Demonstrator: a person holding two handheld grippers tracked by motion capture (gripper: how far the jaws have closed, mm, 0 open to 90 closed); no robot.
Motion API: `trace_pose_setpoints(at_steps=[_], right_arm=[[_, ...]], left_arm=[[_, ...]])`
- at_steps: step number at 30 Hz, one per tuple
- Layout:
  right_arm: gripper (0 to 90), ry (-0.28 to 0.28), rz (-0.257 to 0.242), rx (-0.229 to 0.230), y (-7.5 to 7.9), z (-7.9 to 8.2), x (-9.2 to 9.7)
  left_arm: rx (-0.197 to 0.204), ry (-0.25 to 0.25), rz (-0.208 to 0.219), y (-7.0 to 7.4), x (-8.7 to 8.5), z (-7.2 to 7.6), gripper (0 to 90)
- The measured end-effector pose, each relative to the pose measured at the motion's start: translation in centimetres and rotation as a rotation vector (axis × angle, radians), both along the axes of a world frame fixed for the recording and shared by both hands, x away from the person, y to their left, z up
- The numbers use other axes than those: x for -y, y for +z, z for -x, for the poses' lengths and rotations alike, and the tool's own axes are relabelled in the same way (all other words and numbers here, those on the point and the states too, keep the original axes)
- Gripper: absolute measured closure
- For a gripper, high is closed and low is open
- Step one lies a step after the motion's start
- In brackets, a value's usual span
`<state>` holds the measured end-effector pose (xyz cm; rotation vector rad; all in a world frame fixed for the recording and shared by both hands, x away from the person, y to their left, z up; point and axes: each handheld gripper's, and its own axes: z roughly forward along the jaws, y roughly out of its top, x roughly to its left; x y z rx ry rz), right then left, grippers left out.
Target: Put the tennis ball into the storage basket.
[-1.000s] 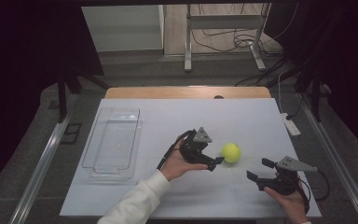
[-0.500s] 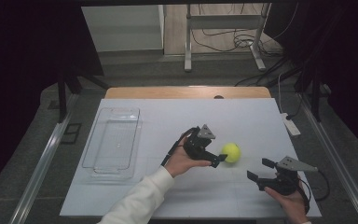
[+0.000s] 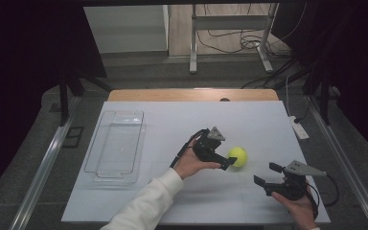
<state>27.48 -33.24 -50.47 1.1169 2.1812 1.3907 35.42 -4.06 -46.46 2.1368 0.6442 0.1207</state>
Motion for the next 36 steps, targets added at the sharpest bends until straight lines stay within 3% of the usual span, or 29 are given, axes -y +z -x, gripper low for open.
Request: trace_pose_setpoints(at_steps=[36], right_arm=[[12.2, 0.004, 0.003, -0.002, -0.1, 0.0, 0.0]], left_arm=[[-0.039, -0.03, -0.036, -1.8, 2.9, -1.9, 8.9]])
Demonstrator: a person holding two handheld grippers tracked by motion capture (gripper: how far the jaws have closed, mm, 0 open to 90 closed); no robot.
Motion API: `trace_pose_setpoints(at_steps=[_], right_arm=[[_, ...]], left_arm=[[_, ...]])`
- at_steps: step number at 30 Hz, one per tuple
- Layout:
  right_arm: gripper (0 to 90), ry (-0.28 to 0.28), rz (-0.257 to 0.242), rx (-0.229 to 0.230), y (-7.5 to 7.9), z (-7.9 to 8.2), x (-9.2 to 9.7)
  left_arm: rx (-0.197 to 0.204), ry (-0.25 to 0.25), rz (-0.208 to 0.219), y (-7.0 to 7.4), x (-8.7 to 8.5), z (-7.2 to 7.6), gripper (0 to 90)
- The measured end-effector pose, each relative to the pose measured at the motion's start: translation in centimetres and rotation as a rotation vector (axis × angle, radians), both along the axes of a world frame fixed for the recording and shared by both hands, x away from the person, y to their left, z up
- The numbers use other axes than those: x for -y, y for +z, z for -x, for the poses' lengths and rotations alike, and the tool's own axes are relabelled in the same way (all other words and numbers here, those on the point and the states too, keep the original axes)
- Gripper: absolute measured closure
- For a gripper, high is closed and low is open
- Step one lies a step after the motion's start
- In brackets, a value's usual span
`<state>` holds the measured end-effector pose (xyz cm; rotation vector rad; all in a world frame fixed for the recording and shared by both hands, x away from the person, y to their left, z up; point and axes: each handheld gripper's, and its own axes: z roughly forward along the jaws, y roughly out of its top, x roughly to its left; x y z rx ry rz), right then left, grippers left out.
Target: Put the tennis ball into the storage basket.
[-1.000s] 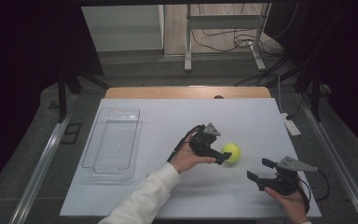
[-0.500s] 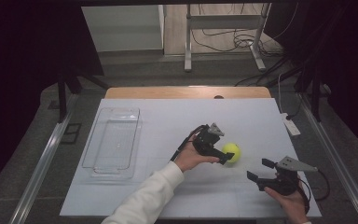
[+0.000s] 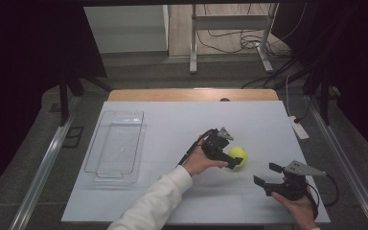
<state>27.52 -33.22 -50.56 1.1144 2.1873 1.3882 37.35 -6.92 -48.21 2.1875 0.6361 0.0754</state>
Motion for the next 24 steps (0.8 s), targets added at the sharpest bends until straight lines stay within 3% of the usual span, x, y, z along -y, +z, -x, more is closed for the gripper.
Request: trace_pose_setpoints(at_steps=[20, 24], right_arm=[[12.2, -0.001, -0.001, -0.001, 0.0, 0.0, 0.0], [12.2, 0.0, -0.001, -0.002, 0.0, 0.0, 0.0]], left_arm=[[-0.011, -0.014, -0.026, -0.7, 1.7, -0.8, 8.2], [-0.019, -0.026, -0.048, -0.8, 2.1, -1.0, 8.4]])
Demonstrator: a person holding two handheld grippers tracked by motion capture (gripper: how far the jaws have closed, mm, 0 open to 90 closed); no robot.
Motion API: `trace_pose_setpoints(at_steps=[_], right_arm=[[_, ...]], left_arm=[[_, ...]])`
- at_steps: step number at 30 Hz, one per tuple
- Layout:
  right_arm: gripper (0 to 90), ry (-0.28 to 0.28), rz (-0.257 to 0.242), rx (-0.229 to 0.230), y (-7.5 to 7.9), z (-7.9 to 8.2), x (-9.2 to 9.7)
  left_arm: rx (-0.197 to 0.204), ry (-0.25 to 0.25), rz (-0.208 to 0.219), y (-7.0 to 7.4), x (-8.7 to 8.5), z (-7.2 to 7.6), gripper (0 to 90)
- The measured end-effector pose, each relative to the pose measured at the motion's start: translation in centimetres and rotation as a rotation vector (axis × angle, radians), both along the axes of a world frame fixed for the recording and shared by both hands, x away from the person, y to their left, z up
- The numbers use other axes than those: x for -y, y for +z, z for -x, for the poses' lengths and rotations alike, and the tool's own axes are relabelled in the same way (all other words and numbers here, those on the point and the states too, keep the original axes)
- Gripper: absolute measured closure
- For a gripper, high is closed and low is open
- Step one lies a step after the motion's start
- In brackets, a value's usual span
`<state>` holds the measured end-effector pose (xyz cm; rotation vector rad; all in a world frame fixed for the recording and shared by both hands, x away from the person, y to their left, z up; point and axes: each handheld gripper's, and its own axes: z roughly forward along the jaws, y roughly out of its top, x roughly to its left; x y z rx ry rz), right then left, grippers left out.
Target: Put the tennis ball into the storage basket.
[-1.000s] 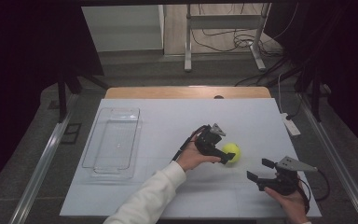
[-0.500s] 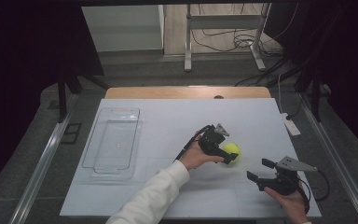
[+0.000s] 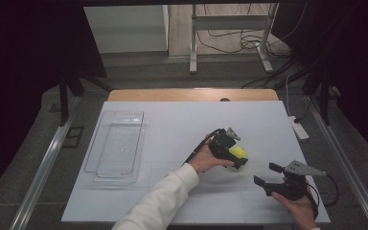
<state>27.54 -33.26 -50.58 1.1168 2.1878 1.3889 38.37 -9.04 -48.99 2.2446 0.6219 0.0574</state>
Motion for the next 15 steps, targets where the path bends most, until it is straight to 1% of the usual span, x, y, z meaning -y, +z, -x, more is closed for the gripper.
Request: trace_pose_setpoints(at_steps=[1, 4, 5, 9, 13, 14, 15], right_arm=[[12.2, 0.001, 0.0, 0.0, 0.0, 0.0, -0.01], [12.2, 0.002, 0.0, 0.0, -0.01, 0.0, 0.0], [12.2, 0.001, 0.0, 0.0, -0.01, 0.0, 0.01], [12.2, 0.0, 0.0, 0.0, 0.0, 0.01, 0.04], [12.2, 0.0, 0.0, 0.0, 0.0, 0.02, 0.04], [12.2, 0.0, 0.0, 0.0, 0.0, 0.02, 0.04], [12.2, 0.0, 0.0, 0.0, 0.0, 0.02, 0.03]], left_arm=[[-0.001, -0.004, -0.009, -0.01, 0.02, -0.11, 8.5], [-0.01, 0.001, -0.008, -0.09, 0.22, -0.23, 8.6], [-0.01, -0.003, -0.019, -0.1, 0.23, -0.33, 8.7], [-0.023, -0.003, -0.034, -0.36, 0.46, -0.45, 9.4], [-0.035, -0.001, -0.039, -0.61, 0.59, -0.49, 10.1], [-0.037, -0.002, -0.049, -0.65, 0.55, -0.57, 10.5], [-0.039, 0.002, -0.05, -0.7, 0.58, -0.58, 11.1]])
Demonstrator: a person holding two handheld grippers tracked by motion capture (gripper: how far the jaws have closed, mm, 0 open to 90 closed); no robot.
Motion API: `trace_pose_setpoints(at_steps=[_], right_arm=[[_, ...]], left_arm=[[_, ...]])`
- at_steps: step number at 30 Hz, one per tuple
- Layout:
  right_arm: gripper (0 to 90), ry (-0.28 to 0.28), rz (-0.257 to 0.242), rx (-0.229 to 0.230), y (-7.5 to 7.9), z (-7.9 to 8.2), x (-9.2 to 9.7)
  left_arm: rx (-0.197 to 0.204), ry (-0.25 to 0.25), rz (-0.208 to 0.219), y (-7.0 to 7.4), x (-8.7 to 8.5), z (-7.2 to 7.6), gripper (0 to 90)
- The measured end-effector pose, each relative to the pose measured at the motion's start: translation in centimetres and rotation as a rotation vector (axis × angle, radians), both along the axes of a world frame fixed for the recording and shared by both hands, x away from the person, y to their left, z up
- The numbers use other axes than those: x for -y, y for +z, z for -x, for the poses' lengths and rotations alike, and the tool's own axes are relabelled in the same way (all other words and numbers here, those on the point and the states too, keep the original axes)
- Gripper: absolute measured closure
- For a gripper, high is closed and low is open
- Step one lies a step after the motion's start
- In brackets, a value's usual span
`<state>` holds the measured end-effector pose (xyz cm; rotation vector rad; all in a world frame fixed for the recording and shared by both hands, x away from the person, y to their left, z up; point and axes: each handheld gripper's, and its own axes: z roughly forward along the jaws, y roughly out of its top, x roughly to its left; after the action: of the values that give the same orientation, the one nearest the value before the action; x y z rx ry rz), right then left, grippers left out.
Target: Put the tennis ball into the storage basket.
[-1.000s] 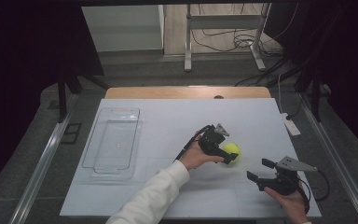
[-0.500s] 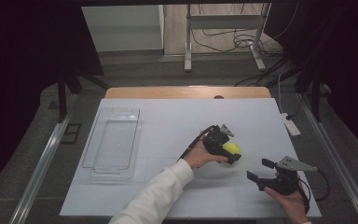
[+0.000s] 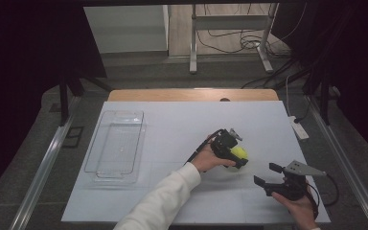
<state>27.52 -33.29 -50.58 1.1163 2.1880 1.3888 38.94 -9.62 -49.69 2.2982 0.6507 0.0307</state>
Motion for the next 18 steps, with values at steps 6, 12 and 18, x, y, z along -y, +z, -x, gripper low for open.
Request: trace_pose_setpoints(at_steps=[6, 12, 18], right_arm=[[12.2, 0.0, 0.0, -0.001, -0.01, -0.01, 0.01], [12.2, -0.001, 0.0, -0.001, -0.01, 0.0, 0.02], [12.2, -0.001, 0.002, -0.002, 0.01, 0.03, 0.02]], left_arm=[[-0.015, 0.007, -0.013, -0.24, 0.12, -0.01, 18.7], [0.006, -0.025, -0.023, -0.13, 0.22, 0.28, 25.3], [0.015, -0.026, -0.029, -0.04, 0.25, 0.4, 26.3]])
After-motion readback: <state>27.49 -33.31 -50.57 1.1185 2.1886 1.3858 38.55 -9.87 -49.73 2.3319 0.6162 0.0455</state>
